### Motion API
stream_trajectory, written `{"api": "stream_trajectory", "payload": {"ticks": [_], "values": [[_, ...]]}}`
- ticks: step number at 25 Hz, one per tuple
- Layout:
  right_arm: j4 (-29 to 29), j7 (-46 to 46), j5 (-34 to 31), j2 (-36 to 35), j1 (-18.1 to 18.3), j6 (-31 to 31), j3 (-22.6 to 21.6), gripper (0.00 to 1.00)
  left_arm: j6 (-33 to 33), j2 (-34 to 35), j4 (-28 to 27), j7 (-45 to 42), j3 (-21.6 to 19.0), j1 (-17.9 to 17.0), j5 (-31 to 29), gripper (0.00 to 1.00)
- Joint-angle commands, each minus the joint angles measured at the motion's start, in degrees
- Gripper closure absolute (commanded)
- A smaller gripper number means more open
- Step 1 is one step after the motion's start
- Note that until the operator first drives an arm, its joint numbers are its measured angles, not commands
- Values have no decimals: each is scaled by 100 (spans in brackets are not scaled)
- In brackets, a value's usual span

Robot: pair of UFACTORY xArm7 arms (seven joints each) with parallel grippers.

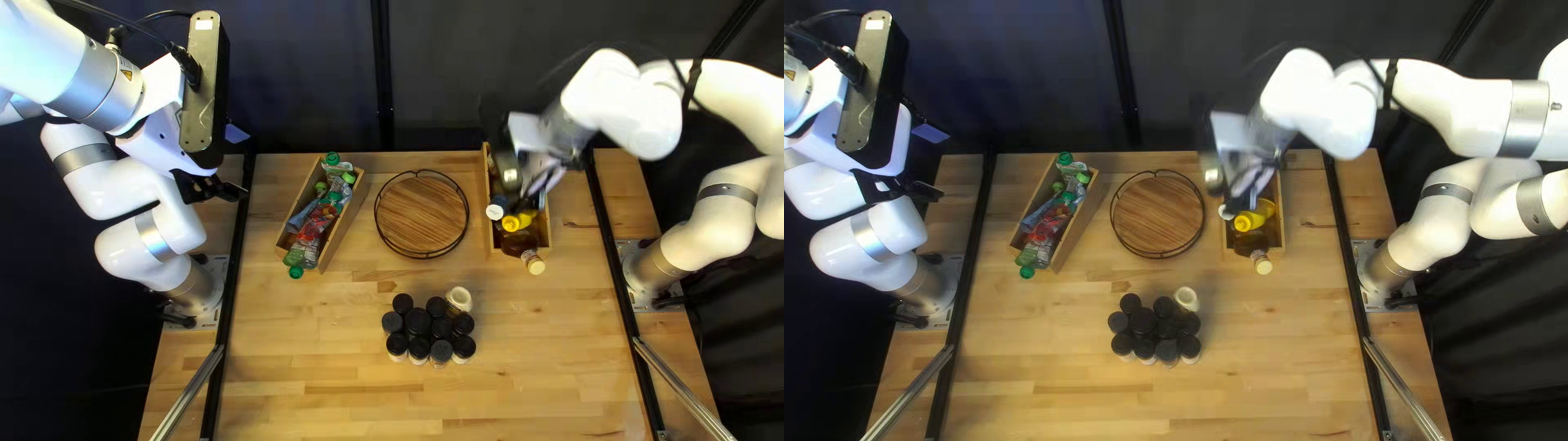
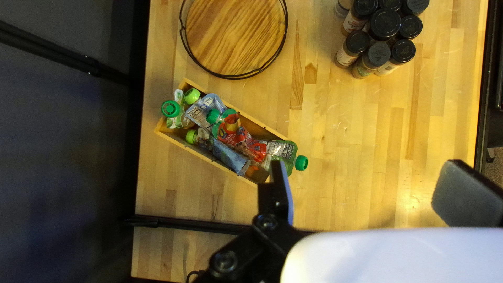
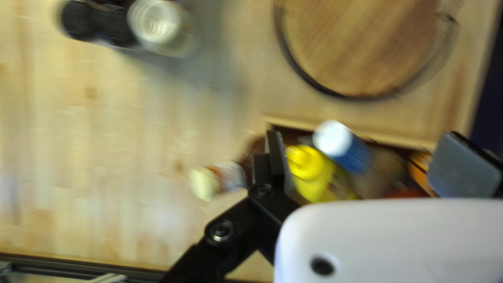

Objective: Separate condiments, baby food and spices and place it in 3 different racks/containers

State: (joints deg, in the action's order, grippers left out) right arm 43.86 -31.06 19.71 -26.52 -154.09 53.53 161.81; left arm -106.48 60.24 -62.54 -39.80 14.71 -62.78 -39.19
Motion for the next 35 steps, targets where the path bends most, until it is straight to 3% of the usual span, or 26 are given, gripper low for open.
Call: {"api": "stream_trajectory", "payload": {"ticks": [1,7,13,18,35], "values": [[73,319,79,461,-211,-330,-462,0,0,0,0,0,0,0,0,0],[49,1261,22,837,-250,-777,-1013,0,0,0,0,0,0,0,0,0],[680,3707,-1190,1963,90,-1009,-1676,0,0,0,0,0,0,0,0,0],[1072,5135,-1868,2680,-16,-899,-1699,0,0,0,0,0,0,0,0,0],[510,5855,-1861,2975,-71,-1713,-1678,0,0,0,0,0,0,0,0,0]]}}
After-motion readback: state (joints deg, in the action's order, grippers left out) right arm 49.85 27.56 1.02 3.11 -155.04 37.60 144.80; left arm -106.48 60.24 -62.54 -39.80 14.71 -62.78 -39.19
